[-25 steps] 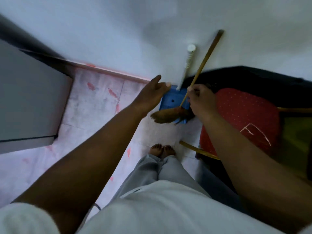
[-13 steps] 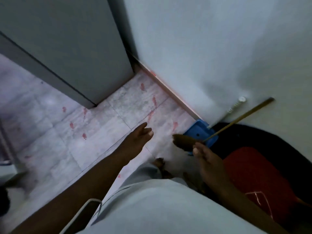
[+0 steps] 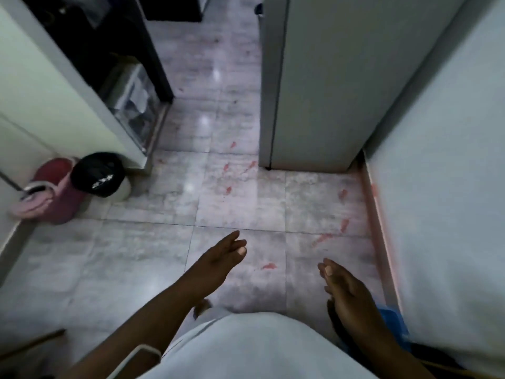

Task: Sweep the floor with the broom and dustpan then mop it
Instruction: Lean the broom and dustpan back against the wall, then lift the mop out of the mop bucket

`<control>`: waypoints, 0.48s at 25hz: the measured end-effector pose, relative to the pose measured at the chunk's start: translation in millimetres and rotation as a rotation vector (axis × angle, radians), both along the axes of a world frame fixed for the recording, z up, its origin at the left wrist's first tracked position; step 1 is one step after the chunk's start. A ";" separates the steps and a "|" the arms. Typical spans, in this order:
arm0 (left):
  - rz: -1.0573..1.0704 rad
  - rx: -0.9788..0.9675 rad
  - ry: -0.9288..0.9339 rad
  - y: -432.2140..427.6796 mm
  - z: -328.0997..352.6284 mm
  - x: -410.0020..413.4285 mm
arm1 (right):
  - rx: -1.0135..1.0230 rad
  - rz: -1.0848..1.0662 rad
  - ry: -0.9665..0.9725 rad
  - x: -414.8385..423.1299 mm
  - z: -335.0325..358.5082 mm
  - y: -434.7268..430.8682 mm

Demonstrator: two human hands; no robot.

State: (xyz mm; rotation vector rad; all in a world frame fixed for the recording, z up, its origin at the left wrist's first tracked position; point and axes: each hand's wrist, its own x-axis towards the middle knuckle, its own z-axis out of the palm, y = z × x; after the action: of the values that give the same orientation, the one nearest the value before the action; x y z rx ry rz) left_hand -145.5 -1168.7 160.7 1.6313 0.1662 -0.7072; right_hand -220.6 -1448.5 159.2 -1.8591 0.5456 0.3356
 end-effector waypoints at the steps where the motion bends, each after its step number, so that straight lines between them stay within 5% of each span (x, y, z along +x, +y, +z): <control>1: 0.053 -0.010 -0.008 19.9 0.5 -0.3 | -0.003 0.050 -0.001 14.8 2.4 14.3; 12: 0.660 -0.039 -0.036 277.7 -5.8 -53.6 | 0.132 0.565 -0.065 154.2 18.6 310.2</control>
State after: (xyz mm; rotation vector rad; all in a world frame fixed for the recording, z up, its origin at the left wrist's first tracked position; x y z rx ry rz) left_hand -199.1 -891.0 154.9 1.4278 0.6264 -0.1718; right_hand -66.4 -1138.3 177.8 -1.8615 -0.0594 0.6632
